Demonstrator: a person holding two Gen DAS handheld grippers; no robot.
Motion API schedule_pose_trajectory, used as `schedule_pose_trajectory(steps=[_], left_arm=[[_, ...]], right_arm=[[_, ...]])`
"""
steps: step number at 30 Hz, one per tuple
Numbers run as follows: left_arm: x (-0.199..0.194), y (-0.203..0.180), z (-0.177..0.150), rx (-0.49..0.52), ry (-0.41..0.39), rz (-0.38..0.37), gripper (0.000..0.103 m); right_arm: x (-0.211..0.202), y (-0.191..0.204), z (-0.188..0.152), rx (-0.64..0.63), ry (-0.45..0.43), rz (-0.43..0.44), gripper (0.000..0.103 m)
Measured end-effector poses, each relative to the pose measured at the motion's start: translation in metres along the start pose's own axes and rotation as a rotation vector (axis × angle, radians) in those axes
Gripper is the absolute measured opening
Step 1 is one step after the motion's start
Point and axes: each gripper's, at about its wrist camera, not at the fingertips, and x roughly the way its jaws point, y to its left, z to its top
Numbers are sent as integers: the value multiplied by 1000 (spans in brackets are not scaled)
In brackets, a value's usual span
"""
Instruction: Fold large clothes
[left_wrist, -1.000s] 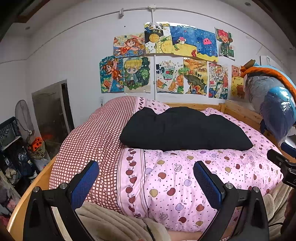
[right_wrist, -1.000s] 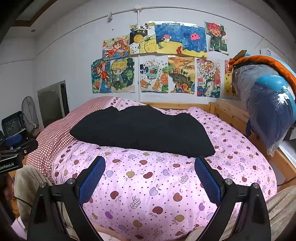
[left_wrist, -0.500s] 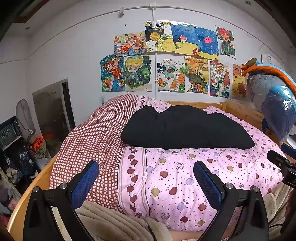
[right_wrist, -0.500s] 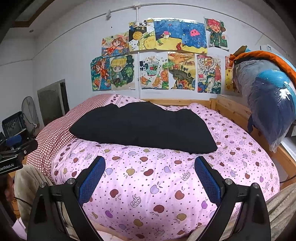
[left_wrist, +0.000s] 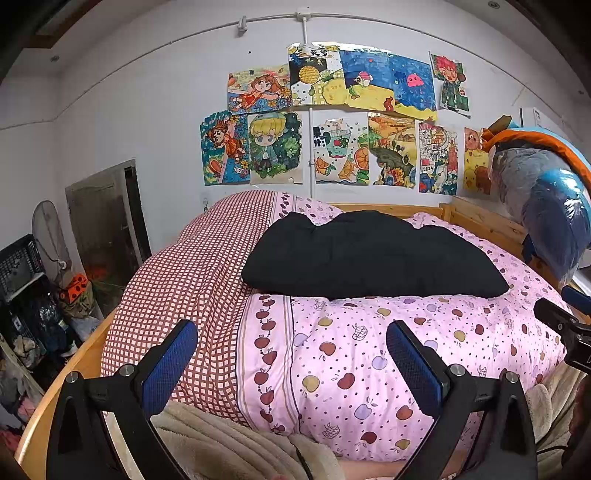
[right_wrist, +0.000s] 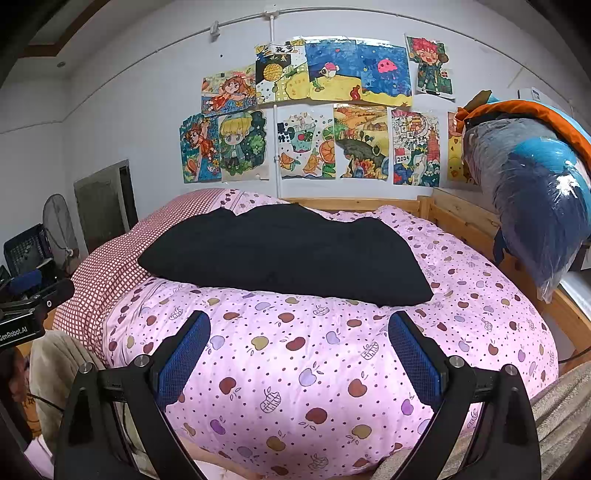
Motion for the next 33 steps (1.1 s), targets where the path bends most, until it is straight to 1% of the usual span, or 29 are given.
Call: schedule_pose_trajectory(steps=[33], left_arm=[[3,-1,-2,13,4,4,103]], right_arm=[[1,0,1,0,-3,2,95]])
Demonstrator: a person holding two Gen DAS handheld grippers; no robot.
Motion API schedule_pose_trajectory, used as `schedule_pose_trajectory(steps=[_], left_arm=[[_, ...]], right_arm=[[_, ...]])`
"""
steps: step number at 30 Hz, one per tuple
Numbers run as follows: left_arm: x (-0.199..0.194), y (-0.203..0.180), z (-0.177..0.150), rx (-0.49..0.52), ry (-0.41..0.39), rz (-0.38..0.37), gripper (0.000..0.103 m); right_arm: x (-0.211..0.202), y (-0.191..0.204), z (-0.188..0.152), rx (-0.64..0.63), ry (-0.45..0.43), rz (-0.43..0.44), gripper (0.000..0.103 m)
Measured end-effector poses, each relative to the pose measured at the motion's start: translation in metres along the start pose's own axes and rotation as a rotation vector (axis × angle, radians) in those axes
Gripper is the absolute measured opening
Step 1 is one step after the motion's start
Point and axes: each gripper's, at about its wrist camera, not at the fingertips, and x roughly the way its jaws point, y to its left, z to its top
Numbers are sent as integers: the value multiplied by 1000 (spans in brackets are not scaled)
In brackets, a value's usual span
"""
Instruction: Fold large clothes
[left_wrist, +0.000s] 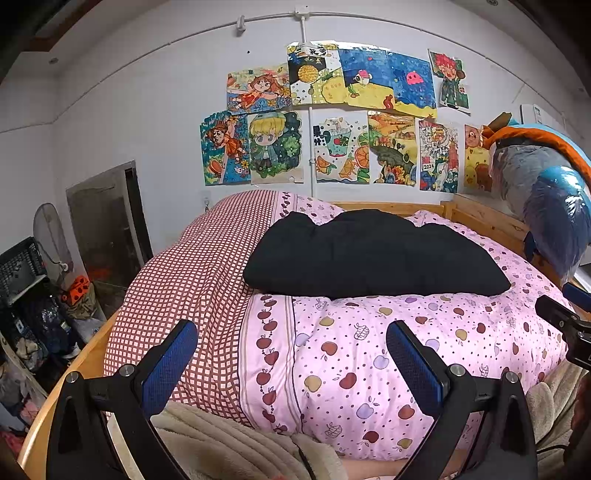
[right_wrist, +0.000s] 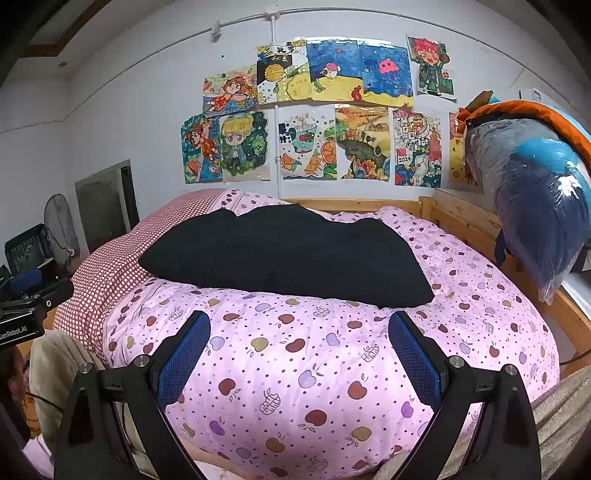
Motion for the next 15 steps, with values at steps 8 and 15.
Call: schedule_pose_trajectory(steps=[8,15], left_arm=[[-1,-1,0,0,1,1,103],[0,-1,0,-3,5,3,103]], right_arm=[[0,-1,0,7,2,-1,95],[0,-3,0,12,2,-2,95]])
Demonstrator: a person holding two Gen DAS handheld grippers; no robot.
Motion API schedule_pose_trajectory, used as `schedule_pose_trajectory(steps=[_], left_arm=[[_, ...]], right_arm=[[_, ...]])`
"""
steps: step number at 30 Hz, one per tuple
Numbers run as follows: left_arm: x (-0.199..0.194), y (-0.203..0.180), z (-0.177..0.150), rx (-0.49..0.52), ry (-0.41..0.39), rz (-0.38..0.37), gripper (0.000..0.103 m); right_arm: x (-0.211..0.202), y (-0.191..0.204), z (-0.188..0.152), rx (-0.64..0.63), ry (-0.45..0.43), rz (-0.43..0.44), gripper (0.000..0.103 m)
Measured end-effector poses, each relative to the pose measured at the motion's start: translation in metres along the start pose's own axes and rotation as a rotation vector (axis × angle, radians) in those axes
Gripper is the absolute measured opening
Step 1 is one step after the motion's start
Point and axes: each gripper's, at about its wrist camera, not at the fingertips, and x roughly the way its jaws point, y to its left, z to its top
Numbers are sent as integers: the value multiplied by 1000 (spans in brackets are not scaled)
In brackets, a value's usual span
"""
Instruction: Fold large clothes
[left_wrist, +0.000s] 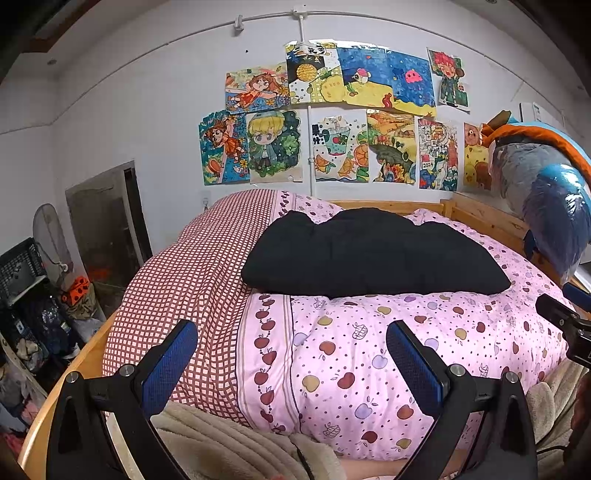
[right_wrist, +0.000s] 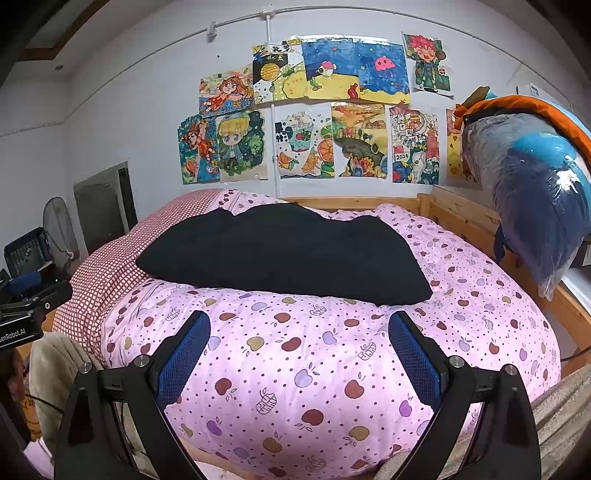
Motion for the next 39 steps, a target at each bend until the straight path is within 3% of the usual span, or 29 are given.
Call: schedule_pose_trajectory(steps=[39], left_arm=[[3,1,1,-10,6,-11,103]], right_arm=[[2,1,-1,8,5,2,95]])
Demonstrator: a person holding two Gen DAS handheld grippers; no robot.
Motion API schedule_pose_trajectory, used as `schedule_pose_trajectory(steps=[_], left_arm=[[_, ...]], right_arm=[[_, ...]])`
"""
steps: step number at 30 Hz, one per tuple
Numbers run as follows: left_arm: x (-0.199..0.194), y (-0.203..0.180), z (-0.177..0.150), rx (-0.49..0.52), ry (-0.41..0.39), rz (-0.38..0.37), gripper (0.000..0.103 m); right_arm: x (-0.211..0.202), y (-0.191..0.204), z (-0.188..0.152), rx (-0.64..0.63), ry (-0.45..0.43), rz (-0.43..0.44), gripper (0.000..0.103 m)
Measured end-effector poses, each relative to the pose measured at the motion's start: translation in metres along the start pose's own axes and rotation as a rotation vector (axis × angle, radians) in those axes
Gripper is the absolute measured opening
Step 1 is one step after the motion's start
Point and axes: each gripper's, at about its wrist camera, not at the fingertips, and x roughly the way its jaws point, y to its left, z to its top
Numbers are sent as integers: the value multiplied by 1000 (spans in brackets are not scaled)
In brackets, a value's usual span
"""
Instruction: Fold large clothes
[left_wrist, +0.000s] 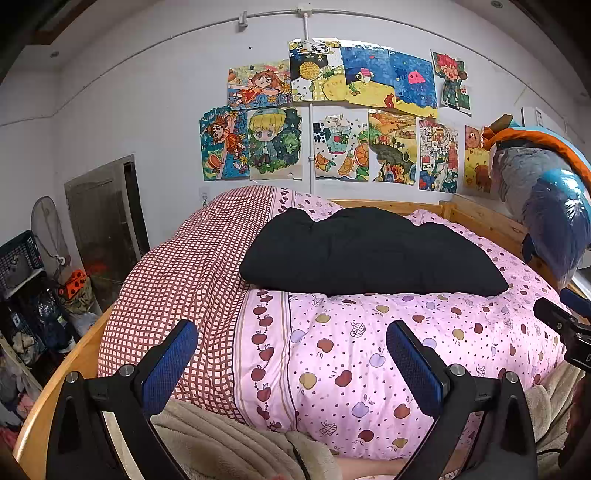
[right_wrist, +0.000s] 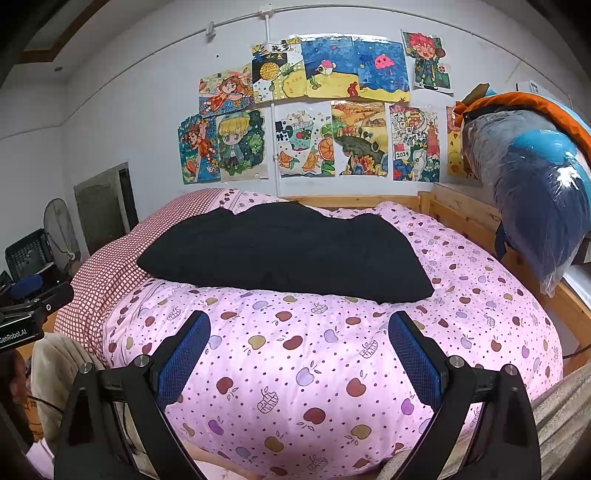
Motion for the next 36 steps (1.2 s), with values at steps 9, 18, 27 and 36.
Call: schedule_pose_trajectory(steps=[9,18,27,36], left_arm=[[0,1,0,-4,-1,-2,103],[1,-7,-7,-13,16,29,103],[0,-10,-7,-1,10,39,103],[1,-10,-7,0,12,33,103]], right_arm=[[0,0,0,0,0,0,95],[0,1,-1,1,1,0,95],[1,4,-5,0,2,1,95],[1,7,-6,-2,2,2,95]])
